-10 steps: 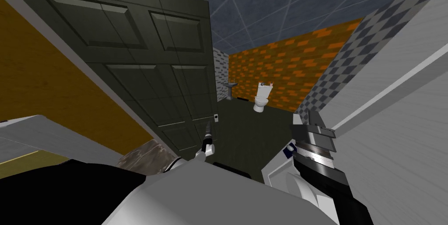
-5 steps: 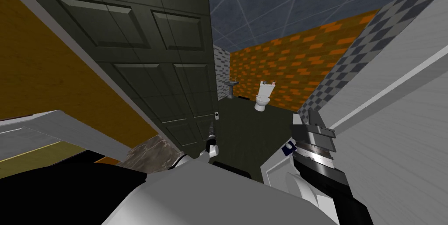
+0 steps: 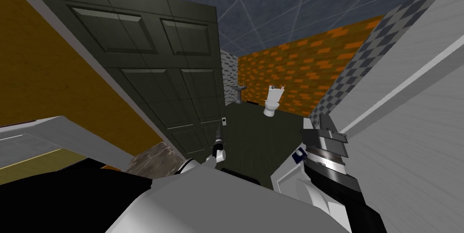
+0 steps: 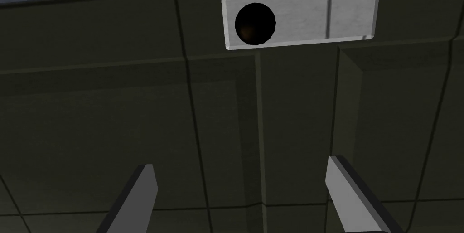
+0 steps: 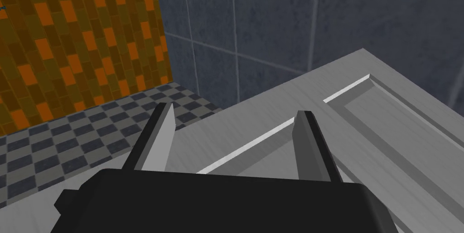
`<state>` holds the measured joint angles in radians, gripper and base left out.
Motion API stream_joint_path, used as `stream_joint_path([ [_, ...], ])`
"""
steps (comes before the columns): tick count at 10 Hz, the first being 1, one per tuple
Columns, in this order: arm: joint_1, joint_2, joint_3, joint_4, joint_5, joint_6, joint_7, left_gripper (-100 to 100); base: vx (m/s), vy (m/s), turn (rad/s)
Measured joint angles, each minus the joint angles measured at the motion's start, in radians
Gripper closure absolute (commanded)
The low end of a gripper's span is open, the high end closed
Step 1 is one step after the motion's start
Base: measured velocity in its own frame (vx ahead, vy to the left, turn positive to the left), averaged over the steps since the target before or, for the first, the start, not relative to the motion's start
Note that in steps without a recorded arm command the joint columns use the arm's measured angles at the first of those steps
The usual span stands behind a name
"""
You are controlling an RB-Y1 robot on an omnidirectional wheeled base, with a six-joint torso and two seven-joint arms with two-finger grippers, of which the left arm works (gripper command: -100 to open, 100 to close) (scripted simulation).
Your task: Push the door open
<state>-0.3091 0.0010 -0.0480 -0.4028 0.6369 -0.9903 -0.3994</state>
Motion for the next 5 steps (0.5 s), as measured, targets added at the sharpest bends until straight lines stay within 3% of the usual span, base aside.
stream_joint_path([
  [1, -0.02, 0.013, 0.001, 0.041, 0.0, -0.013, 0.012, -100, 0.15, 0.044, -0.015],
  [3, 0.026, 0.025, 0.004, -0.043, 0.001, 0.022, -0.01, -100, 0.2, 0.03, -0.027],
  [5, 0.011, 0.029, 0.005, -0.013, 0.001, 0.008, 0.002, -100, 0.234, 0.034, -0.025],
])
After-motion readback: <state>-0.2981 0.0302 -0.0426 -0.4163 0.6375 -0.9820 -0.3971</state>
